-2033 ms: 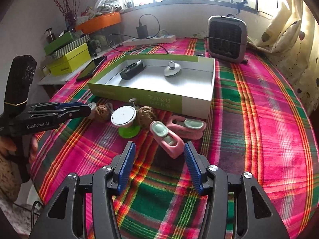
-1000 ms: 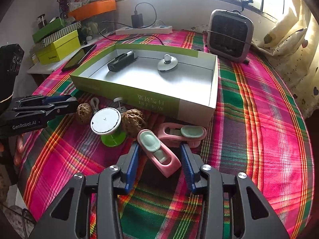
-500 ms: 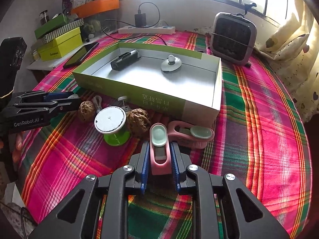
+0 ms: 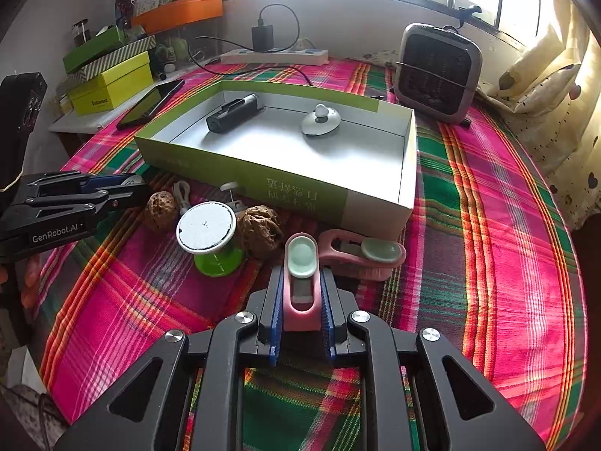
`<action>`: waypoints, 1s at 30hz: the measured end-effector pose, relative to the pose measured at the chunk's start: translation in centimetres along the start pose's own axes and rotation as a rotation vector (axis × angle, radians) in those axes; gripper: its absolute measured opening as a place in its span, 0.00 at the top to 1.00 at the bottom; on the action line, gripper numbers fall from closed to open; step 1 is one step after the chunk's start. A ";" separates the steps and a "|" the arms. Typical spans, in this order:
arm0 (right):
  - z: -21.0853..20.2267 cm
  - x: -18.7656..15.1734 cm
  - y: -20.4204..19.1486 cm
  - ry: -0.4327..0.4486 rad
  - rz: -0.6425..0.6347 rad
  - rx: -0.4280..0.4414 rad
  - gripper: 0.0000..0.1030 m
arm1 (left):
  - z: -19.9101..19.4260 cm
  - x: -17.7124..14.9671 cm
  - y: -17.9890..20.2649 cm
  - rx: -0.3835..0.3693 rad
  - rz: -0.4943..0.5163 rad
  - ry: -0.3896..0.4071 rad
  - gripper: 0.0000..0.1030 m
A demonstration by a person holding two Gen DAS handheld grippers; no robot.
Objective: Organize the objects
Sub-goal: 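Close the left gripper on the white jar while the right tool lifts the pink clip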
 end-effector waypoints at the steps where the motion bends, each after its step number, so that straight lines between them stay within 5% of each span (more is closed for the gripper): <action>1: 0.0 0.0 0.0 0.000 0.000 0.000 0.82 | 0.0 0.0 0.0 0.000 0.000 0.000 0.76; 30: -0.5 0.2 0.4 0.006 0.065 0.030 0.82 | -0.6 0.5 -0.2 0.008 0.002 0.008 0.76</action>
Point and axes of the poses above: each gripper's, at about its wrist camera, not at the fingertips, and z roughly the way its jaws point, y to its right, x to its top, the point moved 7 cm from there along z, roughly the way its jaws point
